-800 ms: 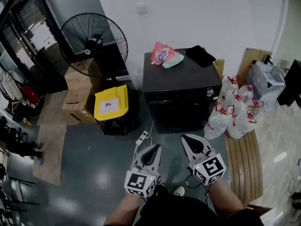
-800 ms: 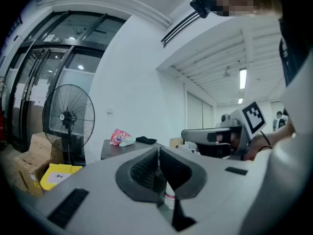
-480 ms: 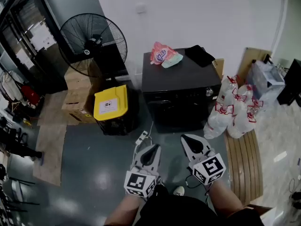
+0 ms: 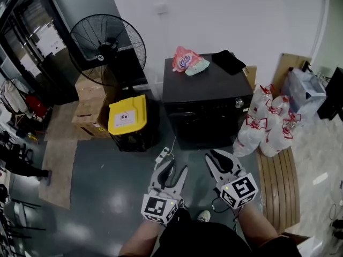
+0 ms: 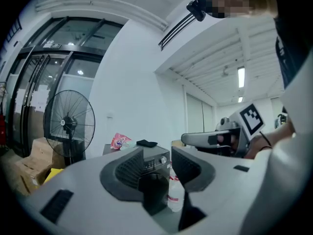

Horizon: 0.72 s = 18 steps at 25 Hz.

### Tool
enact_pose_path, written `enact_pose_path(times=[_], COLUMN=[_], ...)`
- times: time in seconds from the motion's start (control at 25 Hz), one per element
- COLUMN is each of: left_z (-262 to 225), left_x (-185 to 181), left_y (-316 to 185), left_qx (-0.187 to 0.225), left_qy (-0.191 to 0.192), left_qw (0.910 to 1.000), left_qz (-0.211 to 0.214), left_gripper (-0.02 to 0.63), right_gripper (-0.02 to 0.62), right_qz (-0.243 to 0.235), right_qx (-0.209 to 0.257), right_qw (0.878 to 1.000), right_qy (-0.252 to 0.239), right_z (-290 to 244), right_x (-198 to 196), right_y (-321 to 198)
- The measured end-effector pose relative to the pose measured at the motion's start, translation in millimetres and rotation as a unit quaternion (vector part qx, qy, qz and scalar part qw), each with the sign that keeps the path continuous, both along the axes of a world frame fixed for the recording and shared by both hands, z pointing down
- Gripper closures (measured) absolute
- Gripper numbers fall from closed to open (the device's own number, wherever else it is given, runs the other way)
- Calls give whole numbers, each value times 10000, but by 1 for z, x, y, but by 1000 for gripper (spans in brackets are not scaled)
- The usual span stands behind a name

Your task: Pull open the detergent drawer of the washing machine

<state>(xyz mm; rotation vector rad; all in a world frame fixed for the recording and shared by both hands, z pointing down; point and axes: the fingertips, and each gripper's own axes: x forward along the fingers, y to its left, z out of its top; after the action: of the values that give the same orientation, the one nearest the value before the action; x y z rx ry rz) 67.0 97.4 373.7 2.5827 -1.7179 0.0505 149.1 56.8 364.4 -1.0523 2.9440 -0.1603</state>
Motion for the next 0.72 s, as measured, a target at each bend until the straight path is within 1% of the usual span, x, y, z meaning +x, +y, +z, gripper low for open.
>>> enact_pose_path(times=[0.04, 0.08, 0.2, 0.28, 0.36, 0.48, 0.72], left_z=[1, 2, -3, -4, 0, -6, -6], left_x=[0, 1, -1, -4, -7, -13, -39], left_y=[1, 2, 4, 2, -1, -7, -23], left_qx=[29, 44, 15, 32, 87, 86, 158], left_qy=[-7, -15, -41, -55, -58, -59, -55], left_qw=[10000, 10000, 10000, 10000, 9999, 9999, 9996], left_qz=[10, 13, -23, -3, 57, 53, 230], left_gripper=[439, 420, 360, 342, 336, 331, 328], right_gripper=[510, 493, 413, 364, 342, 319, 311], right_qz=[-18, -29, -46, -44, -19, 37, 164], right_qx=[-32, -62, -89, -83, -107, -160, -224], right_qw=[10000, 9999, 9999, 9999, 9999, 9997, 9993], right_qy=[-39, -74, -90, -81, -126, -203, -241], right_z=[1, 2, 2, 0, 0, 3, 3], right_x=[0, 0, -3, -7, -9, -13, -37], right_y=[0, 1, 2, -1, -5, -12, -30])
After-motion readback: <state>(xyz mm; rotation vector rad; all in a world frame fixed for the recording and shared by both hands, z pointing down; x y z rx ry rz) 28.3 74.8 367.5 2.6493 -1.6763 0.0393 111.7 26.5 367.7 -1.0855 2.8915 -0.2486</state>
